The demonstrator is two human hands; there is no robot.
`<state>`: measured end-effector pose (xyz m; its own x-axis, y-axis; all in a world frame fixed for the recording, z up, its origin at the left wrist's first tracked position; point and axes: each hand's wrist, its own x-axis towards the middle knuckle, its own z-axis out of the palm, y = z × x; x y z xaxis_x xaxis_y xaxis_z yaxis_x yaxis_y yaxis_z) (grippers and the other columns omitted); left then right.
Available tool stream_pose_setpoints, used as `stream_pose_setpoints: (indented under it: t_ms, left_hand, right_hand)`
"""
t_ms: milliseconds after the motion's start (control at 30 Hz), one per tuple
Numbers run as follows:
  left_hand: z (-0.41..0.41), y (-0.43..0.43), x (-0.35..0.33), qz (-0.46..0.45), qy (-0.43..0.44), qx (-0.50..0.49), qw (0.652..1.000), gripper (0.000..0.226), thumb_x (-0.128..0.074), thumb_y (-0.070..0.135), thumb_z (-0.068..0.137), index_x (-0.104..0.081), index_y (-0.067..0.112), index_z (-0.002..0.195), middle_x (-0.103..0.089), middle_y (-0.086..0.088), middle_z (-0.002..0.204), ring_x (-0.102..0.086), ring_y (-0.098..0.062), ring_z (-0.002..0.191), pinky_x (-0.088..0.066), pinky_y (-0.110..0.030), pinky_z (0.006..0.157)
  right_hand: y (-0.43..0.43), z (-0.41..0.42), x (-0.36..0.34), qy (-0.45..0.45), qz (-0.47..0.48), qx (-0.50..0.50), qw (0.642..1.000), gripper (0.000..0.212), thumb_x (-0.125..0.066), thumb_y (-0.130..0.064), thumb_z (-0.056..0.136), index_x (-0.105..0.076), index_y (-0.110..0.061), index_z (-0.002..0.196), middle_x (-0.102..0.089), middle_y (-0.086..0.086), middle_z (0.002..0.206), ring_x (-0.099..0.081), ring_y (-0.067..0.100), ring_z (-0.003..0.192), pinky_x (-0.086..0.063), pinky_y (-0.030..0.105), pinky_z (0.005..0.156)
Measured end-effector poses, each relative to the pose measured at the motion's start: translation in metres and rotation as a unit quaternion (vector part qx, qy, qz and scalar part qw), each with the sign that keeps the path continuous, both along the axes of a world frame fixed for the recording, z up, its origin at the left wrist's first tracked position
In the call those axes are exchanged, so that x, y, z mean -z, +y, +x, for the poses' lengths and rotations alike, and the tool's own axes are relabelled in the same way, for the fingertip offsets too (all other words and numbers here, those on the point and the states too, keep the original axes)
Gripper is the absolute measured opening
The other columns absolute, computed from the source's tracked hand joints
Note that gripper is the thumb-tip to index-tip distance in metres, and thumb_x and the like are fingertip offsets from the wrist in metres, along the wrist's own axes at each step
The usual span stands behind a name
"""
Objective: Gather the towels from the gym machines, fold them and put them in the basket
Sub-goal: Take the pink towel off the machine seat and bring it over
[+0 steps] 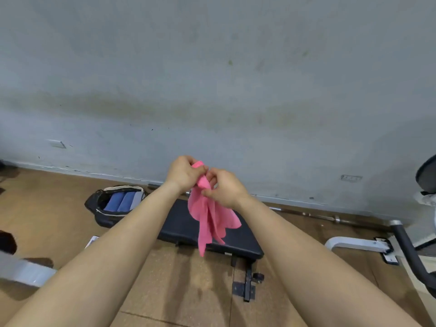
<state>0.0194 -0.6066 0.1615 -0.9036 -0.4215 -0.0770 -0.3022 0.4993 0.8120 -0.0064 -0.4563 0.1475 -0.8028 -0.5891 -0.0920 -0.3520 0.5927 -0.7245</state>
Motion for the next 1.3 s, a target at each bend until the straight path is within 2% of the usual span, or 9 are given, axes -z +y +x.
stream_pose_setpoints:
  t_ms: [100,200,300,500,633,800,967,1100,1300]
  left_hand:
    - [0.009,-0.043,0.013,0.104,0.000,-0.027,0.994,0.017,-0.074,0.021,0.089,-0.066,0.006,0.091,-0.070,-0.012,0.075,-0.067,-0.026,0.065,-0.059,-0.037,0.066]
    - [0.015,-0.078,0.025,0.206,-0.002,-0.033,0.978,0.017,-0.072,0.017,0.091,-0.068,0.002,0.099,-0.073,-0.015,0.083,-0.071,-0.031,0.074,-0.061,-0.045,0.078]
    - [0.020,-0.109,0.037,0.260,0.005,-0.016,0.966,0.022,-0.073,0.012,0.089,-0.068,-0.002,0.105,-0.074,-0.015,0.089,-0.071,-0.020,0.079,-0.061,-0.031,0.076]
    - [-0.001,-0.160,0.065,0.213,0.020,-0.023,0.977,0.017,-0.073,0.001,0.085,-0.072,0.018,0.090,-0.075,-0.011,0.093,-0.070,-0.021,0.084,-0.058,-0.036,0.082]
    - [-0.039,-0.191,0.073,0.209,0.003,-0.051,0.977,0.013,-0.067,0.005,0.091,-0.072,0.016,0.089,-0.073,-0.002,0.083,-0.069,-0.016,0.073,-0.054,-0.023,0.062]
    - [-0.107,-0.232,0.085,0.112,-0.048,-0.103,0.987,0.011,-0.061,0.016,0.083,-0.072,0.016,0.080,-0.074,-0.008,0.080,-0.071,-0.033,0.085,-0.058,-0.046,0.079]
    - [-0.159,-0.258,0.091,0.112,-0.069,-0.092,0.987,0.014,-0.057,0.011,0.089,-0.067,0.016,0.080,-0.064,0.000,0.068,-0.057,-0.021,0.067,-0.046,-0.033,0.068]
    - [-0.187,-0.272,0.097,0.176,-0.088,-0.040,0.980,0.017,-0.061,0.011,0.092,-0.065,0.016,0.076,-0.057,0.005,0.059,-0.048,-0.012,0.056,-0.037,-0.028,0.059]
    - [-0.215,-0.305,0.098,0.049,-0.130,0.141,0.980,0.009,-0.075,0.020,0.085,-0.067,0.019,0.081,-0.065,0.005,0.069,-0.059,-0.009,0.061,-0.044,-0.017,0.059]
  right_hand:
    - [-0.045,-0.001,0.006,-0.002,-0.005,-0.020,1.000,0.008,-0.066,-0.019,0.089,-0.065,-0.026,0.085,-0.064,-0.012,0.072,-0.059,0.007,0.066,-0.049,0.028,0.067]
    - [-0.078,-0.006,0.010,0.005,0.005,-0.047,0.999,0.018,-0.057,-0.020,0.094,-0.075,-0.026,0.095,-0.074,-0.003,0.087,-0.066,0.016,0.081,-0.049,0.029,0.071]
    - [-0.110,-0.017,0.018,0.010,0.036,-0.075,0.996,0.025,-0.050,-0.019,0.097,-0.075,-0.021,0.098,-0.073,0.001,0.087,-0.064,0.022,0.083,-0.042,0.028,0.069]
    - [-0.167,-0.056,0.041,-0.017,0.043,-0.104,0.994,0.024,-0.053,-0.023,0.099,-0.074,-0.019,0.090,-0.072,0.004,0.084,-0.065,0.026,0.082,-0.053,0.038,0.074]
    - [-0.202,-0.097,0.054,-0.022,0.045,-0.113,0.992,0.025,-0.052,-0.026,0.099,-0.075,-0.019,0.095,-0.073,0.004,0.086,-0.066,0.024,0.082,-0.054,0.039,0.076]
    - [-0.227,-0.167,0.060,-0.043,0.061,-0.067,0.995,0.022,-0.048,-0.014,0.090,-0.065,-0.015,0.076,-0.066,0.005,0.073,-0.062,0.027,0.072,-0.047,0.037,0.061]
    - [-0.233,-0.239,0.064,-0.050,0.062,-0.016,0.997,0.008,-0.062,-0.025,0.088,-0.068,-0.020,0.085,-0.069,0.000,0.083,-0.064,0.021,0.081,-0.045,0.030,0.065]
    - [-0.239,-0.275,0.067,-0.035,0.066,0.013,0.997,0.007,-0.067,-0.026,0.087,-0.066,-0.020,0.084,-0.067,-0.002,0.082,-0.061,0.020,0.080,-0.044,0.031,0.065]
    - [-0.258,-0.300,0.065,0.019,0.038,0.089,0.995,0.015,-0.063,-0.015,0.085,-0.073,-0.024,0.092,-0.073,-0.002,0.099,-0.064,0.020,0.096,-0.050,0.032,0.082]
